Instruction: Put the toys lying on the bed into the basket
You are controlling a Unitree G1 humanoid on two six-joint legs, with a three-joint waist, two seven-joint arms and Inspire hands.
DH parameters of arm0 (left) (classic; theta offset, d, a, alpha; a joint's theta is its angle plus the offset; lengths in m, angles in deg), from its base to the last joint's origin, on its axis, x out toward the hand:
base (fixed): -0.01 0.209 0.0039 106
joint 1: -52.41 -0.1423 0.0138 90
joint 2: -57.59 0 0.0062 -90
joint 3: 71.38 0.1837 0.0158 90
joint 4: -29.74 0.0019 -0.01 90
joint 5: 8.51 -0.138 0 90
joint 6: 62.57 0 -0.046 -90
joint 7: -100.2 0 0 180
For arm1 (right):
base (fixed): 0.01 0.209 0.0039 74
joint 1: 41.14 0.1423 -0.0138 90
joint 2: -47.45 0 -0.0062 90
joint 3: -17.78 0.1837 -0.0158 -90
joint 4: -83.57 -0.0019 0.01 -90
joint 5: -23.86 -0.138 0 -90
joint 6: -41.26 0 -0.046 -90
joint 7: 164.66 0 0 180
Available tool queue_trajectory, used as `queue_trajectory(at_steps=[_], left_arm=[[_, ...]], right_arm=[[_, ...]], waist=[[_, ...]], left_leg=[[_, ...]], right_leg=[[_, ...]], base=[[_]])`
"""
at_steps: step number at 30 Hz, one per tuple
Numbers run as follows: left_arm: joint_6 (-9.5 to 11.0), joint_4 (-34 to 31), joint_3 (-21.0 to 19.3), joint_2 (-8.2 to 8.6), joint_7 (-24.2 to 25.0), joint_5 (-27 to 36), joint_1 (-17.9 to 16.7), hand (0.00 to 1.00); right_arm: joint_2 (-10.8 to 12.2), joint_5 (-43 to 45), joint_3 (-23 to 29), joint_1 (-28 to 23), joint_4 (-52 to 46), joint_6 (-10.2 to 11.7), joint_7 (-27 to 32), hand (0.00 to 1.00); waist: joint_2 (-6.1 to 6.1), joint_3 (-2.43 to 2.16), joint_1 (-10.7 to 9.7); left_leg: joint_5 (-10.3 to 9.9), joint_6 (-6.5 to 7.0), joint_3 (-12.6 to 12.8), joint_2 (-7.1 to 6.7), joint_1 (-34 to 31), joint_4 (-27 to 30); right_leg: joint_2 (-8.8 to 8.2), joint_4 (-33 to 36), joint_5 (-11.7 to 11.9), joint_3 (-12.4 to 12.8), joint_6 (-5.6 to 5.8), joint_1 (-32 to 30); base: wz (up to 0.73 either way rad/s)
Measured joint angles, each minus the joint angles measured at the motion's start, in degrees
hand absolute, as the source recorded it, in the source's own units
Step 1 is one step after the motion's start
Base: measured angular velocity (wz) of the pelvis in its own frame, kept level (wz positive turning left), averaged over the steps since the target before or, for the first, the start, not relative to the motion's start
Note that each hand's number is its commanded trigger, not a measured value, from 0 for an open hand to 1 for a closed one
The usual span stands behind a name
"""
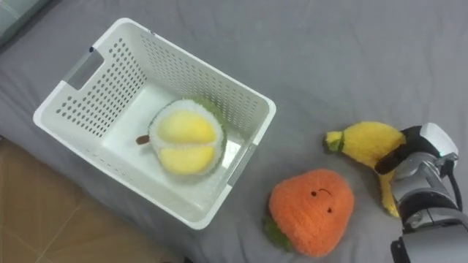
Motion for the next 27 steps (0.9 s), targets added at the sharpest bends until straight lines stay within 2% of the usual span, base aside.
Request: queue_trajectory(at_steps=[4,9,15,20,23,26,27], left_arm=[[0.2,-0.1,1.6,-0.09,1.7,0.1,1.1,0.00],[0.3,-0.4,1.7,-0.11,2.7,2.3,2.4,0.00],[1.2,-0.2,1.7,-0.10,2.5,4.1,2.6,0.00],[1.2,-1.2,1.5,-0.30,2.3,4.4,2.1,0.00],[1.5,-1.3,1.3,-0.29,1.5,4.2,2.0,0.00],[2.4,-1.2,-1.5,-0.32,1.4,3.8,1.2,0.00],[2.4,-1.5,-1.9,-0.52,1.3,3.9,0.6,0.00]], right_arm=[[-0.1,0.0,-0.1,0.2,1.2,0.7,0.0,1.00],[-0.8,0.1,-1.5,0.1,1.4,1.2,0.3,1.00],[-0.9,0.0,-2.0,-0.5,2.1,2.3,1.2,1.00],[-1.1,0.4,0.8,-1.2,1.0,3.4,1.8,1.00],[-1.1,2.3,1.0,-1.8,-2.5,3.2,1.8,1.00],[-1.1,6.3,5.2,-4.2,-15.0,3.0,1.3,1.00],[-1.0,6.4,6.4,-6.4,-22.2,2.7,1.1,1.00]], waist=[[0.40,0.33,0.4],[0.64,0.43,0.8],[1.09,0.36,1.1],[1.82,-0.01,0.8],[1.97,-0.14,0.3],[2.10,-0.40,-2.2],[1.90,-0.64,-3.0]], left_leg=[[0.0,-0.01,-0.1,-0.01,-1.1,0.4],[0.0,-0.01,-0.6,-0.09,-1.9,0.7],[0.0,0.00,-0.8,-0.22,-1.4,0.8],[0.0,0.00,-0.6,-0.12,-0.9,0.7],[0.0,0.00,0.3,-0.02,0.6,0.6],[0.0,0.00,1.0,0.04,3.1,0.1],[0.0,0.00,1.8,0.13,5.0,-0.4]], right_leg=[[0.17,0.0,0.0,0.1,0.00,-0.7],[0.29,0.0,0.0,-0.1,-0.03,-1.3],[0.19,0.1,0.0,-0.1,-0.02,-0.9],[0.05,0.2,0.0,-0.1,-0.01,-0.5],[-0.05,0.3,0.0,0.7,-0.01,0.7],[0.04,0.2,0.0,1.2,-0.01,2.8],[0.00,0.0,0.0,1.9,0.01,4.2]], base=[[0.02],[0.03],[0.00],[-0.01],[-0.11],[-0.12],[-0.21]])
